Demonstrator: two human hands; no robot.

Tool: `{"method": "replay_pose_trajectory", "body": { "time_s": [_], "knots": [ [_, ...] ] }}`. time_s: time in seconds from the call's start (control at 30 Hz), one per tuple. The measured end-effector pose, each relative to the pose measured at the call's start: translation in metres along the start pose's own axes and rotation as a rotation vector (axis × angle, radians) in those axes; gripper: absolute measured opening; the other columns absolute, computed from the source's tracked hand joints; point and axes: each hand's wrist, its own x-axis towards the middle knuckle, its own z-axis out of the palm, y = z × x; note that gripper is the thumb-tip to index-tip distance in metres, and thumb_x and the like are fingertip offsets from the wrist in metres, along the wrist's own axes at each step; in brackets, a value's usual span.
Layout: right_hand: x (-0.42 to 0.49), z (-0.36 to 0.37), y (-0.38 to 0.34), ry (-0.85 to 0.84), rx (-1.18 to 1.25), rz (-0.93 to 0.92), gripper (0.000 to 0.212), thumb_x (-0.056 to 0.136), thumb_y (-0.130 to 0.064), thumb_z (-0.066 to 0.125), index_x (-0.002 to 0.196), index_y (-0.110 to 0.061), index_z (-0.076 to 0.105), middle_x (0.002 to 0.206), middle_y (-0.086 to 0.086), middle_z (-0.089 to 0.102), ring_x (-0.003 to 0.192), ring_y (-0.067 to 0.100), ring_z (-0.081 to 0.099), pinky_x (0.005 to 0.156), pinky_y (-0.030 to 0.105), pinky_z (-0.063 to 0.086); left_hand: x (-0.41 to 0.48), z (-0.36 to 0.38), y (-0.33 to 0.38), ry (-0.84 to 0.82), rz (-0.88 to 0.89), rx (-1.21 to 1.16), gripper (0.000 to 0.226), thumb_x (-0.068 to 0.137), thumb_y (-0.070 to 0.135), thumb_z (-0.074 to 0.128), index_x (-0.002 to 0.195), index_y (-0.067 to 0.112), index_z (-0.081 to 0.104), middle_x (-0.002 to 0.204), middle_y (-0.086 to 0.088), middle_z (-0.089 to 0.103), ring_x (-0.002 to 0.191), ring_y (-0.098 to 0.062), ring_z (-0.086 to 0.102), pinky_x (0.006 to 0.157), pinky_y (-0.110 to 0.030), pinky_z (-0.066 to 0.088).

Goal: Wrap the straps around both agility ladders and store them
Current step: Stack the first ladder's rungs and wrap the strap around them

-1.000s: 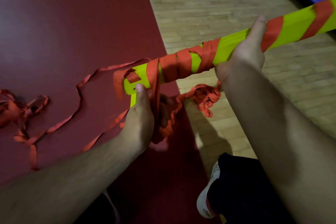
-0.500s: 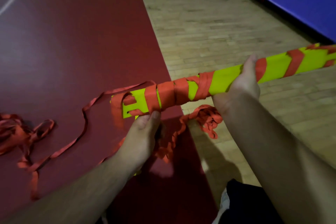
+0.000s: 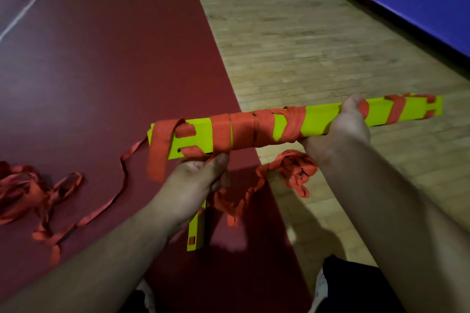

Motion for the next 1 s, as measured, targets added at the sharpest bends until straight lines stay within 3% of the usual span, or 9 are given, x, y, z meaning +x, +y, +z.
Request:
{"method": "replay_pose_trajectory", "body": {
  "time_s": [0.07,0.13,0.23,0.4,0.5,0.63,0.77,0.93,1.0],
  "knots": [
    [0.003,0.000,0.005,-0.035,0.056,0.037,0.039,0.091,-0.054,0.066,0.101,-0.019,0.052,0.112,0.011,0.066,0.088,0.035,0.069,0.071,0.063,0.058,0.003,-0.006,0.002,-0.031,0.064,-0.032,0.060,0.056,0.087,0.066,0.052,0.028,0.064,0.048,0.007,0.044,0.050,-0.007,0.039,0.055,-0.024,0.034],
    [0.004,-0.002,0.010,-0.043,0.070,0.077,0.035,0.094,-0.047,0.066,0.109,-0.020,0.049,0.107,0.013,0.064,0.088,0.036,0.068,0.070,0.060,0.058,0.004,-0.009,0.006,-0.091,0.134,-0.125,0.055,0.059,0.080,0.072,0.099,0.043,0.070,0.049,0.010,0.043,0.051,-0.007,0.041,0.057,-0.022,0.039],
    [0.003,-0.003,0.024,-0.062,0.044,0.116,0.037,0.094,-0.043,0.067,0.116,-0.019,0.050,0.104,0.013,0.063,0.086,0.034,0.065,0.062,0.054,0.057,0.006,-0.013,0.005,-0.073,0.201,-0.124,0.089,0.063,0.072,0.076,0.140,0.044,0.043,0.054,0.012,0.044,0.055,-0.007,0.041,0.063,-0.026,0.042],
    [0.003,-0.001,0.027,-0.065,0.012,0.095,0.036,0.093,-0.042,0.069,0.114,-0.017,0.054,0.108,0.014,0.066,0.087,0.034,0.069,0.068,0.057,0.060,0.005,-0.015,0.013,-0.070,0.333,0.070,0.078,0.073,0.072,0.067,0.138,0.035,0.047,0.070,0.019,0.063,0.067,0.002,0.057,0.072,-0.016,0.048],
    [0.000,-0.001,0.022,-0.030,0.013,0.078,0.028,0.092,-0.040,0.071,0.095,-0.019,0.052,0.104,0.011,0.065,0.085,0.031,0.068,0.072,0.055,0.060,0.004,-0.015,0.012,-0.007,0.346,0.082,0.088,0.068,0.080,0.065,0.138,0.030,0.048,0.115,0.024,0.068,0.110,0.003,0.062,0.097,-0.019,0.045],
    [-0.007,0.000,0.028,-0.058,0.064,0.061,0.026,0.094,-0.040,0.069,0.094,-0.019,0.053,0.105,0.011,0.067,0.087,0.031,0.070,0.068,0.053,0.061,-0.004,0.001,0.009,0.132,0.253,-0.216,0.074,0.065,0.083,0.065,0.123,0.037,0.062,0.067,0.017,0.052,0.064,-0.005,0.046,0.073,-0.034,0.038],
    [-0.009,0.003,0.035,-0.095,0.129,0.063,0.026,0.097,-0.040,0.064,0.089,-0.019,0.051,0.110,0.013,0.068,0.091,0.030,0.072,0.078,0.055,0.060,-0.007,0.015,0.018,0.234,0.206,-0.397,0.056,0.066,0.076,0.071,0.066,0.026,0.046,0.059,0.006,0.025,0.059,-0.017,0.018,0.063,-0.043,0.018],
    [-0.009,0.005,0.038,-0.103,0.135,0.097,0.026,0.098,-0.040,0.063,0.091,-0.017,0.052,0.106,0.013,0.070,0.083,0.026,0.073,0.076,0.055,0.061,-0.003,0.004,0.026,0.163,0.286,-0.474,0.077,0.068,0.060,0.080,0.120,0.007,0.058,0.064,0.017,0.054,0.061,-0.003,0.048,0.071,-0.026,0.044],
    [-0.010,0.004,0.038,-0.094,0.130,0.107,0.027,0.097,-0.041,0.064,0.091,-0.017,0.052,0.104,0.012,0.070,0.083,0.026,0.072,0.076,0.054,0.061,-0.003,-0.005,0.026,0.159,0.304,-0.313,0.075,0.062,0.070,0.078,0.108,0.014,0.061,0.071,0.015,0.062,0.070,-0.003,0.057,0.080,-0.029,0.047]
  ]
}}
